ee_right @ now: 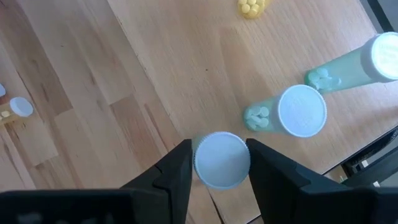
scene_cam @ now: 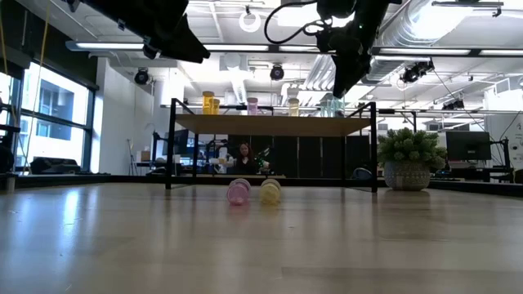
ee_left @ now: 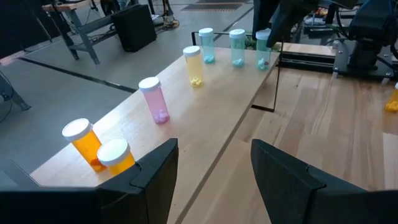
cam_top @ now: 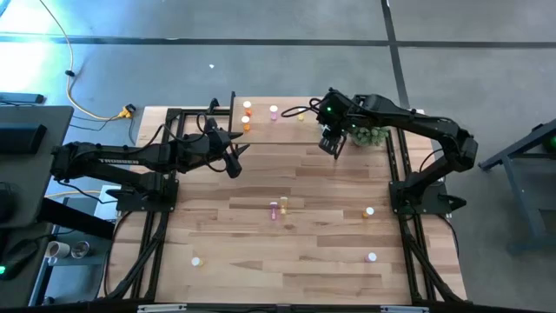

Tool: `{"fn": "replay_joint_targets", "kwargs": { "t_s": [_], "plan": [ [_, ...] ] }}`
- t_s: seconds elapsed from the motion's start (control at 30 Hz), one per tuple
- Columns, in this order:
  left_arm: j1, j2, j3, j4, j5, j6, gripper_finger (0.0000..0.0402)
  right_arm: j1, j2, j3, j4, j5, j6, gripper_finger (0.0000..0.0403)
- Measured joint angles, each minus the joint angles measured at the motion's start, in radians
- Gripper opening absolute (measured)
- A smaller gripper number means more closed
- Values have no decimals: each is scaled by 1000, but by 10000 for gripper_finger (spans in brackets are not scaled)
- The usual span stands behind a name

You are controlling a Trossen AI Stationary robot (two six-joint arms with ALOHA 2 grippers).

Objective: Pick and place medicine bottles onto shelf by color
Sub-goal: Put the green pill bottle on the shelf aligned with the other green pill bottles, then put the top yellow pill bottle on the shelf aligned with the other yellow pill bottle

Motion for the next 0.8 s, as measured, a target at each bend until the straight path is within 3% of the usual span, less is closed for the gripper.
{"fn": "replay_joint_targets", "kwargs": {
  "t_s": [0.3,0.8],
  "plan": [
    [0,0,0,0,2,0,193,0,1,0,15,17,-8,172],
    [-1,0,0,-2,2,0,193,0,1,113,21,18,-19,174]
  ]
}}
